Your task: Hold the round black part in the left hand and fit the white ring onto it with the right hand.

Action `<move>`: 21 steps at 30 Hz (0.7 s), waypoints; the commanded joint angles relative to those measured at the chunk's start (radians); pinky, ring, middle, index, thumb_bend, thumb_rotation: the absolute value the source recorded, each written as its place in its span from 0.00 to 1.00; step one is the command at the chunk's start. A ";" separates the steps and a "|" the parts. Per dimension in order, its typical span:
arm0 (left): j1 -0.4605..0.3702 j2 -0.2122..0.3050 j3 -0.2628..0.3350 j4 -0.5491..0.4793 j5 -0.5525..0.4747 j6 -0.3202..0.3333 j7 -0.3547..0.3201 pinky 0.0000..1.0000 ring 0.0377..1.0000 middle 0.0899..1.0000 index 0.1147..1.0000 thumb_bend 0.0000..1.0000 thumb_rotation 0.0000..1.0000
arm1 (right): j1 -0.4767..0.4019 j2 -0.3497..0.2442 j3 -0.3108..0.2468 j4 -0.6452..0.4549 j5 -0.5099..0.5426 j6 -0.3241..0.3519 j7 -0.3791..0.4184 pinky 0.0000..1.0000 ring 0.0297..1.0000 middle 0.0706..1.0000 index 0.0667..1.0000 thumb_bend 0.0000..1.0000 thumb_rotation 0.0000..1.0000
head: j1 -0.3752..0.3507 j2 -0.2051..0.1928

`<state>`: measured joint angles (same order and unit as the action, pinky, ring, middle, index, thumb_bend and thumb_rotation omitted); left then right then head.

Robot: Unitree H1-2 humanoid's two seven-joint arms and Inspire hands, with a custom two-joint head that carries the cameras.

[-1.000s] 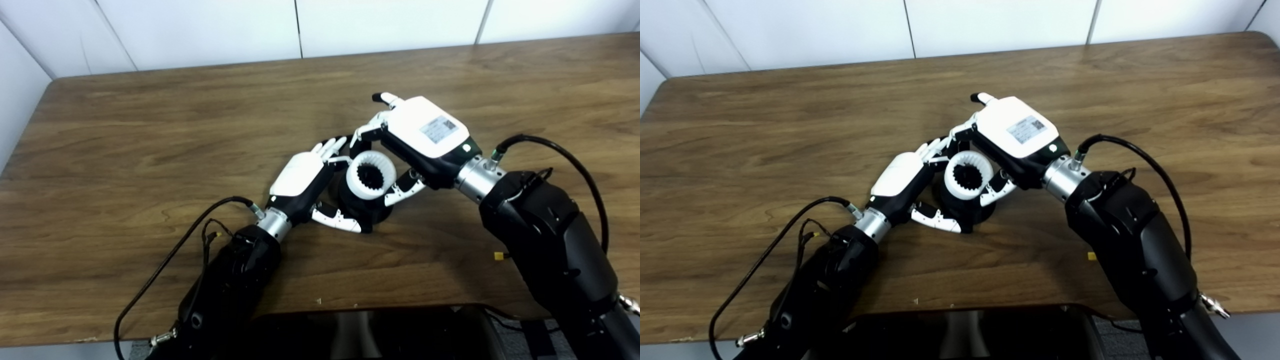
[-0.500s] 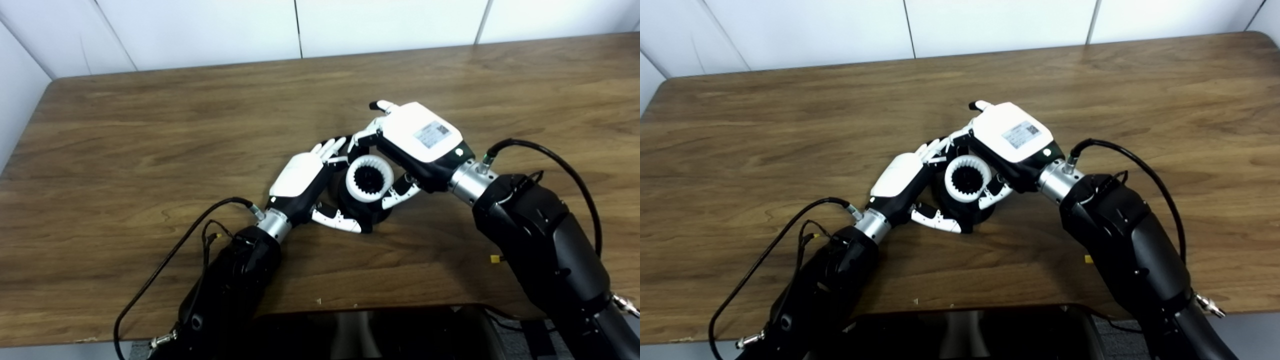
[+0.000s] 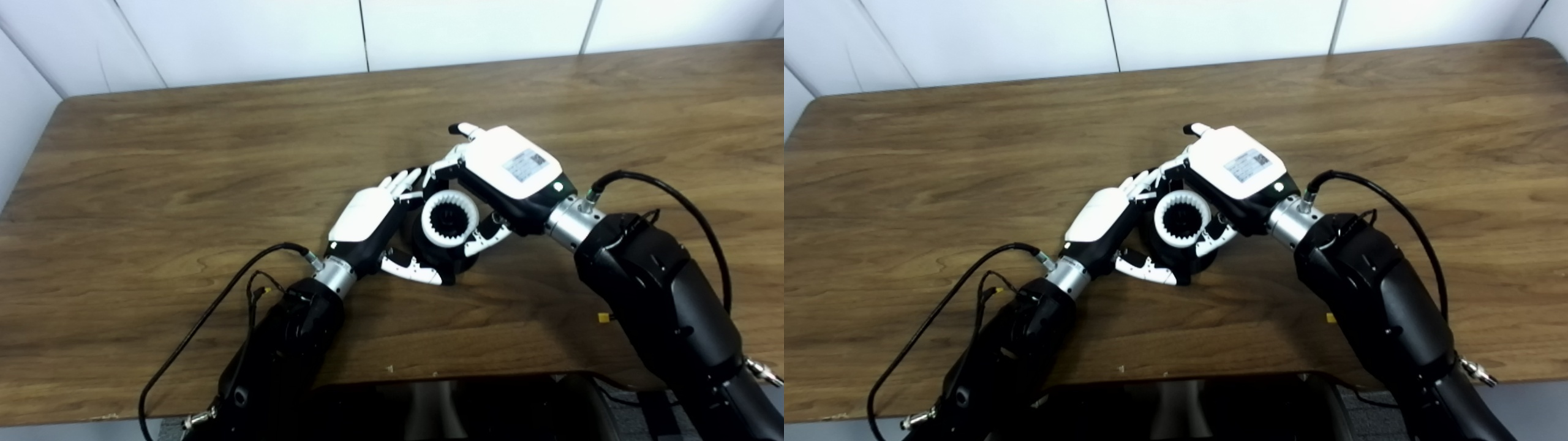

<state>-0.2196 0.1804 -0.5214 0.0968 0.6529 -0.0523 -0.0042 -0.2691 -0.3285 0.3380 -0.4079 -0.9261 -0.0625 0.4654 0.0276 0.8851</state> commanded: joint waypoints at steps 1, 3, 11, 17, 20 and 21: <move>0.019 -0.002 -0.045 0.022 0.061 0.019 -0.053 1.00 1.00 1.00 0.59 1.00 0.34 | -0.032 0.007 0.011 0.001 0.003 -0.023 -0.004 0.94 0.70 0.59 0.46 0.51 0.16 | 0.001 0.001; 0.018 -0.002 -0.044 0.022 0.058 0.018 -0.053 1.00 1.00 1.00 0.60 1.00 0.34 | -0.033 0.003 0.010 -0.006 0.004 -0.015 0.011 0.93 0.73 0.67 0.46 0.51 0.17 | 0.001 0.001; 0.016 -0.001 -0.042 0.026 0.052 0.012 -0.051 1.00 1.00 1.00 0.58 1.00 0.34 | -0.043 -0.013 0.009 -0.041 -0.016 0.003 0.084 0.88 0.89 0.91 0.80 0.80 0.46 | -0.003 0.004; 0.014 -0.001 -0.041 0.026 0.052 0.010 -0.049 1.00 1.00 1.00 0.58 1.00 0.33 | -0.044 -0.016 0.003 -0.050 -0.016 0.002 0.103 0.88 0.90 0.94 0.83 0.84 0.47 | -0.003 0.008; 0.014 -0.001 -0.040 0.025 0.049 0.010 -0.052 1.00 1.00 1.00 0.58 1.00 0.34 | -0.045 -0.018 0.002 -0.054 -0.015 0.003 0.114 0.89 0.90 0.94 0.83 0.85 0.46 | -0.003 0.008; 0.014 0.000 -0.040 0.025 0.048 0.012 -0.054 1.00 1.00 1.00 0.58 1.00 0.34 | -0.044 -0.019 0.002 -0.055 -0.015 0.003 0.117 0.89 0.90 0.94 0.84 0.85 0.46 | -0.003 0.008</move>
<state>-0.2202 0.1789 -0.5224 0.0960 0.6528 -0.0520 -0.0043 -0.2756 -0.3446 0.3551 -0.4180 -0.9466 -0.0555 0.5866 0.0245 0.8928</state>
